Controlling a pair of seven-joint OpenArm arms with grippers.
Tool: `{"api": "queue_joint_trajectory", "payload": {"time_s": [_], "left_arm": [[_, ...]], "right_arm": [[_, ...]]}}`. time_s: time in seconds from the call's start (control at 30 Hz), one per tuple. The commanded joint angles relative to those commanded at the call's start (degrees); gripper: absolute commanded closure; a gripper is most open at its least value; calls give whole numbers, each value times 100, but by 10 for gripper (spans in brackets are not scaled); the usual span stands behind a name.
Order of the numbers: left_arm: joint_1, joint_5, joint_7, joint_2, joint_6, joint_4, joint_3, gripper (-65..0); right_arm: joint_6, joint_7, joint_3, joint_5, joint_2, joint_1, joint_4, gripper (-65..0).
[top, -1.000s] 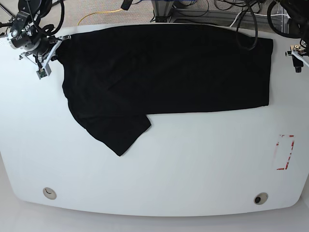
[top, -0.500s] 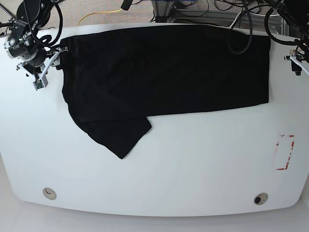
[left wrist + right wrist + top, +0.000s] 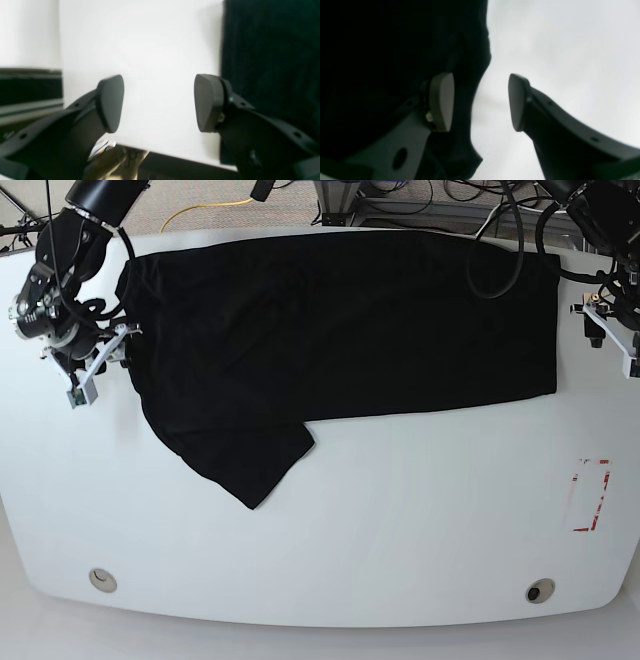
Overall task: Fold the T-shirt properly
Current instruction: 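Reach the right gripper to the shirt's hanging sleeve corner and grasp it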
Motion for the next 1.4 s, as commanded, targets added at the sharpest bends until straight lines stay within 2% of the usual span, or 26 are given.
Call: {"api": "queue_joint_trajectory", "payload": {"time_s": [0.13, 0.27, 0.5, 0.57, 0.67, 0.77, 0.87, 1.17, 1.23, 1.33, 1.4], "left_arm": [[-9, 0, 0, 0, 0, -9, 26, -397], [-18, 9, 0, 0, 0, 0, 62, -397], [0, 9, 0, 0, 0, -9, 35, -397], [9, 9, 0, 0, 0, -9, 18, -397], [9, 9, 0, 0, 0, -9, 18, -397], [18, 0, 0, 0, 0, -9, 26, -397], [18, 0, 0, 0, 0, -9, 35, -397], [-149, 0, 0, 0, 0, -9, 26, -397], [-255, 9, 0, 0, 0, -62, 9, -399], [-492, 0, -9, 0, 0, -299, 9, -403], [-686, 0, -9, 0, 0, -448, 9, -406]], "right_arm": [[0, 18, -9, -53, 9, 730, -826, -335], [0, 387, -158, -712, -26, 1574, -1635, -335], [0, 1732, -1160, -1556, -35, 2541, -3226, -335], [0, 2031, -1257, -1679, -26, 2699, -3648, -335], [0, 2725, -1398, -1899, -26, 2936, -4387, -335], [0, 3147, -1574, -2013, -35, 3130, -4976, -335], [0, 3270, -1653, -2004, -44, 3165, -5213, -335], [0, 3270, -1767, -2066, -457, 3138, -5204, -333], [0, 3270, -1767, -2066, -510, 3130, -5204, -293], [0, 3279, -1776, -2066, -554, 3138, -5204, -159], [0, 3270, -1776, -2066, -554, 3138, -5204, -92]]}}
